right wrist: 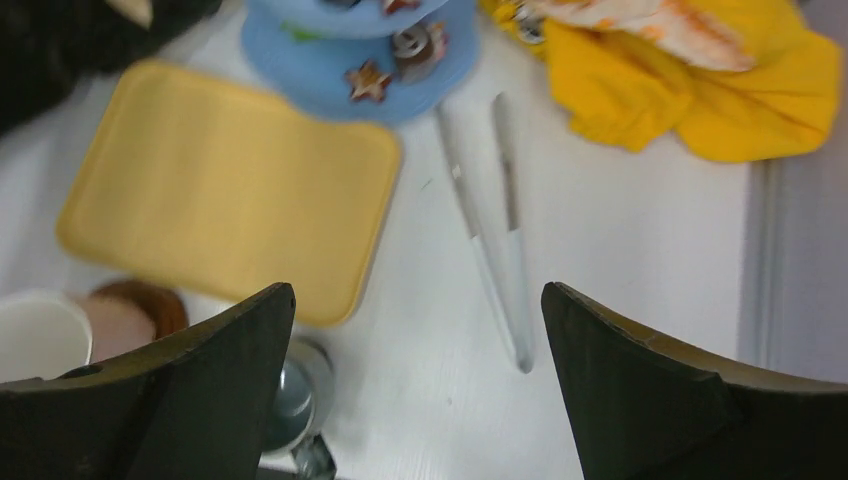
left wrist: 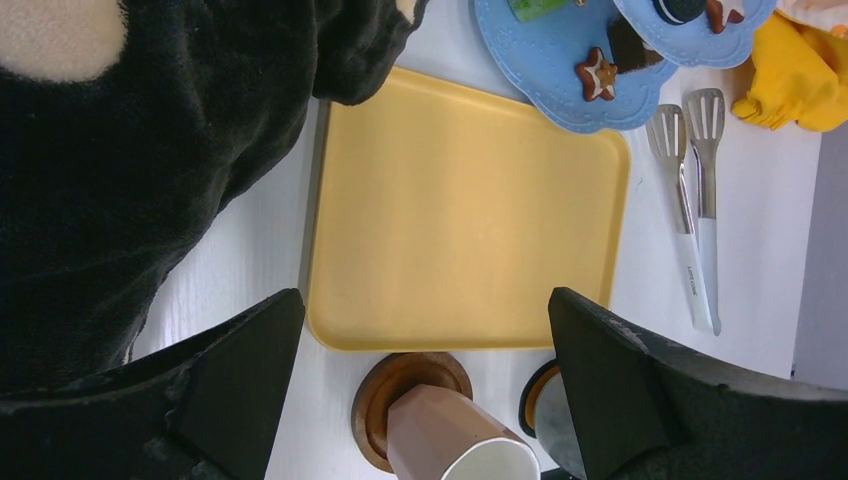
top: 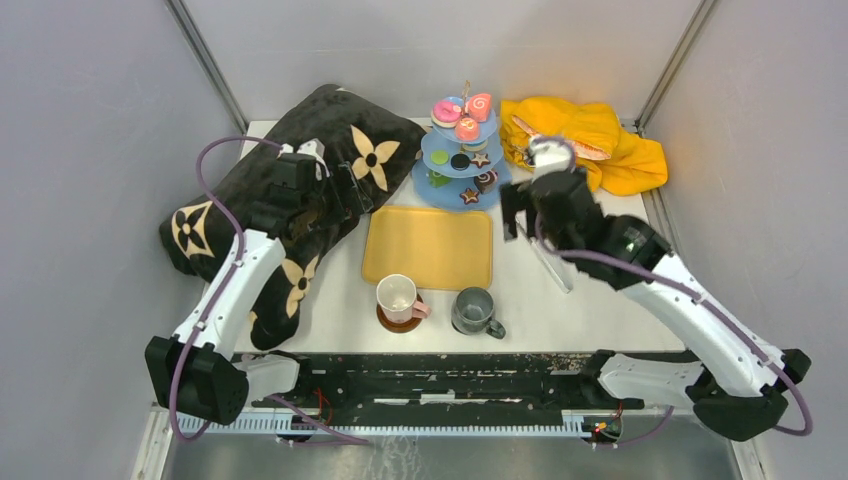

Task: Serve the afternoon tea

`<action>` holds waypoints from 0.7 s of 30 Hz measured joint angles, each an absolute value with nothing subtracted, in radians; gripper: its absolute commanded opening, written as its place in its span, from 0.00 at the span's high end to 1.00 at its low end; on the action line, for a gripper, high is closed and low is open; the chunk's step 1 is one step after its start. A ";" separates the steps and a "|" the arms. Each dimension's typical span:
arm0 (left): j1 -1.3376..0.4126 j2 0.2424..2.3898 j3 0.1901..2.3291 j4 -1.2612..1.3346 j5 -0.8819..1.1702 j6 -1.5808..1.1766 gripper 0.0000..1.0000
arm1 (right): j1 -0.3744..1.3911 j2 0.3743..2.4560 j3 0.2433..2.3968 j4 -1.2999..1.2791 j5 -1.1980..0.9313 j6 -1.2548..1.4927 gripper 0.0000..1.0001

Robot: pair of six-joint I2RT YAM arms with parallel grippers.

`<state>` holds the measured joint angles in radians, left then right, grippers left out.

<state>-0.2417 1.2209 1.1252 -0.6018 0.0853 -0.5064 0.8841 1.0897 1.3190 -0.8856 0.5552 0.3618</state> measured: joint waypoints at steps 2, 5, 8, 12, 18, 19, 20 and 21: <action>-0.242 1.217 1.125 -0.600 0.089 -0.506 0.01 | 0.770 1.129 1.424 -0.897 0.558 0.335 0.00; -0.242 1.215 1.143 -0.600 0.090 -0.506 0.01 | 0.615 1.218 1.595 -0.921 0.558 0.308 0.00; -0.242 1.214 1.201 -0.600 0.089 -0.490 0.01 | 0.486 1.309 1.729 -0.945 0.533 0.309 0.00; -0.242 1.215 1.315 -0.598 0.081 -0.441 0.01 | 0.307 1.425 1.878 -1.013 0.466 0.356 0.00; -0.242 1.206 1.485 -0.559 0.041 -0.393 0.01 | 0.228 1.549 2.094 -1.132 0.456 0.408 0.00; -0.242 1.198 1.494 -0.543 0.034 -0.393 0.01 | 0.228 1.549 2.098 -1.138 0.456 0.411 0.00; -0.242 1.188 1.495 -0.529 0.030 -0.391 0.01 | 0.230 1.544 2.098 -1.145 0.455 0.414 0.00; -0.242 1.180 1.495 -0.521 0.028 -0.390 0.01 | 0.232 1.538 2.096 -1.147 0.456 0.415 0.00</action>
